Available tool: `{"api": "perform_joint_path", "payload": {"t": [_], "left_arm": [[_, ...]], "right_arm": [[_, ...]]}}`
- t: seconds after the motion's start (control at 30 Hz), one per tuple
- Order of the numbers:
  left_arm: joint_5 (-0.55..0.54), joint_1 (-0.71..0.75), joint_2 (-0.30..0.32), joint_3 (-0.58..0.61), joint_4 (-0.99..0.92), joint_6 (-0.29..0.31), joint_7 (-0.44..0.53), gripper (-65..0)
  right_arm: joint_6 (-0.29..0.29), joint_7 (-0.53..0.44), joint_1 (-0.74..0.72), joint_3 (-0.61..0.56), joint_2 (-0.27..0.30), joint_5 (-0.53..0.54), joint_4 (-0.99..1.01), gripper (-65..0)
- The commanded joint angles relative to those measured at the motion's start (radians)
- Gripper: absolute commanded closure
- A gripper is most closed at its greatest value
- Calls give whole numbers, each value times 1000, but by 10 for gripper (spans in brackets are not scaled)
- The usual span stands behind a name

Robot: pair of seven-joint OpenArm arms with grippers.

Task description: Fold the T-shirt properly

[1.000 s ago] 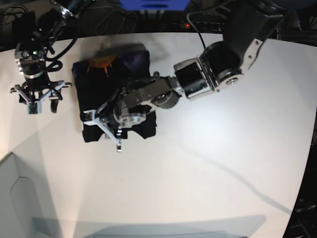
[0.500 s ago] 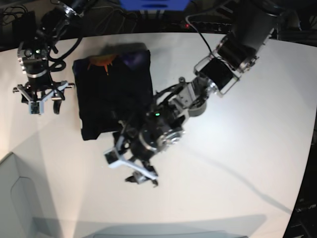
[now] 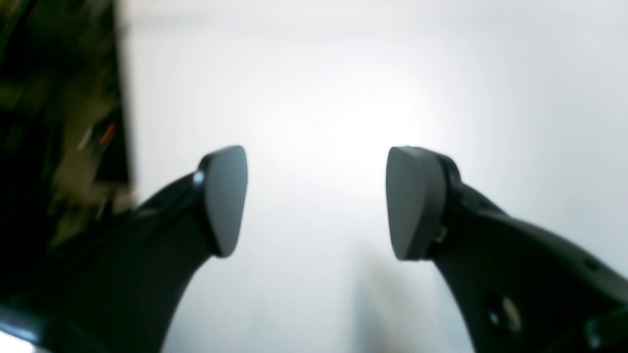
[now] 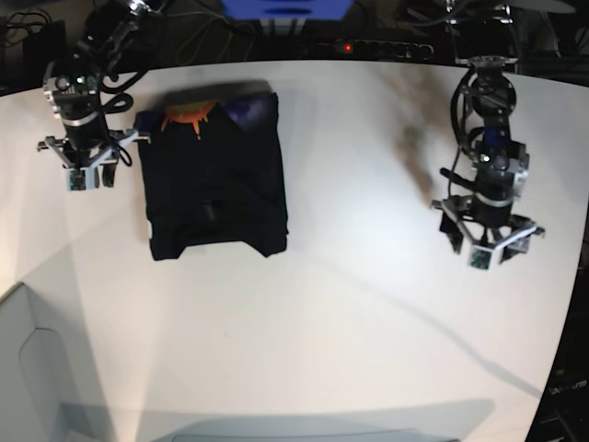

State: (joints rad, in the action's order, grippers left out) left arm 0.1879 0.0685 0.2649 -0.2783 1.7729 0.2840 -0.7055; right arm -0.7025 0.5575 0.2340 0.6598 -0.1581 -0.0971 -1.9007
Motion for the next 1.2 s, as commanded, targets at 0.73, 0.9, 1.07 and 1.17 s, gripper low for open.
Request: {"api": "perform_joint_path", "payload": {"t": [0.73, 0.9, 1.07, 1.17], "left_arm": [[-5, 104, -19, -114, 20, 4, 10, -421], [-5, 110, -22, -123, 20, 4, 10, -421], [-5, 144, -23, -167, 22, 5, 10, -367], [-11, 162, -25, -210, 22, 5, 10, -229]], "right_arm": [[4, -21, 198, -162, 1, 15, -16, -63], [4, -30, 219, -165, 1, 43, -18, -63], [4, -32, 232, -88, 1, 167, -61, -62], [4, -34, 256, -77, 1, 262, -87, -62]]}}
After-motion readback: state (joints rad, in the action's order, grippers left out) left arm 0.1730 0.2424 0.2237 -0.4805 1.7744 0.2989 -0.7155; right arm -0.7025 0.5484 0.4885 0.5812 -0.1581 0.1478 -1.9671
